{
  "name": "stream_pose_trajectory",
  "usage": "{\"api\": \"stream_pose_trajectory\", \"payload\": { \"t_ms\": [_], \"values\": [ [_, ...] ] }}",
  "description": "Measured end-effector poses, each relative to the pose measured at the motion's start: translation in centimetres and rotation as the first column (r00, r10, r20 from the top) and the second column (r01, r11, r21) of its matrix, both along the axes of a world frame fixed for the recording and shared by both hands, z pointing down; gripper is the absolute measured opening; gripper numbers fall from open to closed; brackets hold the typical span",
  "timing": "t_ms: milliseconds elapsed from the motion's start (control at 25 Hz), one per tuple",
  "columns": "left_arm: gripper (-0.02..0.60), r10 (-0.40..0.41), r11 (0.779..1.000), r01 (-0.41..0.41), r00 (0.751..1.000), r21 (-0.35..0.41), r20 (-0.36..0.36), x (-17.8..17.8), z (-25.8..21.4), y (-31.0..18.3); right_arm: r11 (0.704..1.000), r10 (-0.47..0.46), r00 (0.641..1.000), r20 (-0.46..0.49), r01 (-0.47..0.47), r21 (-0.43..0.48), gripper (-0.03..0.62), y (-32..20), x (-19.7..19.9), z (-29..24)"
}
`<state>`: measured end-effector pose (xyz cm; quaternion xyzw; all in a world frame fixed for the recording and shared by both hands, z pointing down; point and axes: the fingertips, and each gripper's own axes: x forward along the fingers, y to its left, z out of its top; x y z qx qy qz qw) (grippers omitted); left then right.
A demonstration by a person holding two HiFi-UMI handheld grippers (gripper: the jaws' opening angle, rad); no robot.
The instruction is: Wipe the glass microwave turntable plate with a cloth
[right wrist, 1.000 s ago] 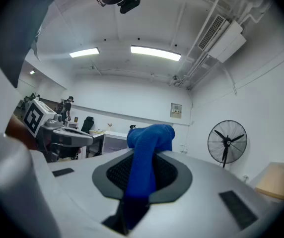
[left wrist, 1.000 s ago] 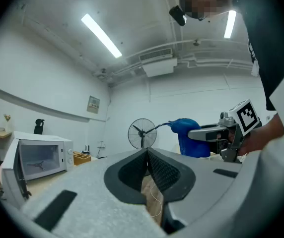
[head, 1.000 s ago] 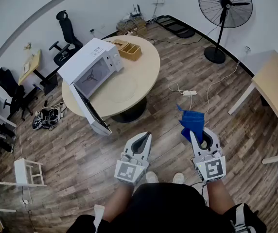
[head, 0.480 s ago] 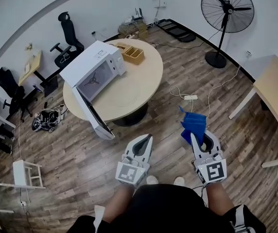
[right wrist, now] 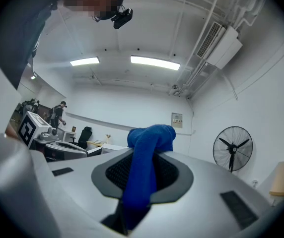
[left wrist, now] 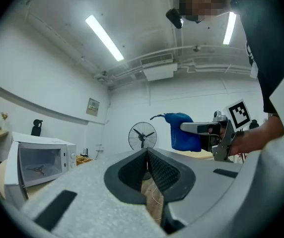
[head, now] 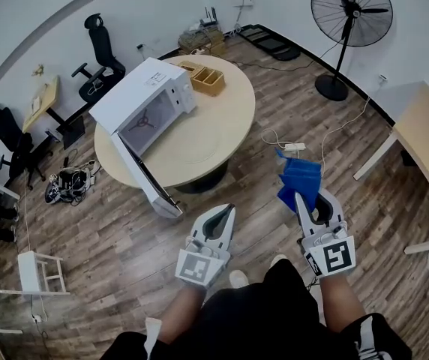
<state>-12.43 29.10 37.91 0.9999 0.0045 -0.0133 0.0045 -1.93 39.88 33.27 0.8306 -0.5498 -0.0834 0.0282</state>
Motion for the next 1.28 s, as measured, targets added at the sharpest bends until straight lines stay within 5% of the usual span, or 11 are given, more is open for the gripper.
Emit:
{"api": "stream_pose_trajectory", "payload": {
  "t_ms": [320, 880, 1280],
  "values": [
    [0.006, -0.036, 0.999, 0.036, 0.999, -0.038, 0.001, 4.2, 0.0, -3.2, 1.000, -0.030, 0.999, 0.026, 0.030, -0.010, 0.074, -3.2, 4.5, 1.2],
    [0.006, -0.170, 0.985, 0.171, 0.984, -0.014, 0.058, 16.5, 1.3, -10.4, 0.989, -0.147, 0.987, 0.059, 0.147, -0.006, 0.074, -8.4, 17.3, 1.7],
    [0.006, -0.279, 0.958, 0.284, 0.956, -0.034, 0.094, 19.1, 3.0, -14.0, 0.963, -0.266, 0.962, 0.054, 0.268, -0.031, 0.074, -12.2, 22.4, 2.2]
  ]
}}
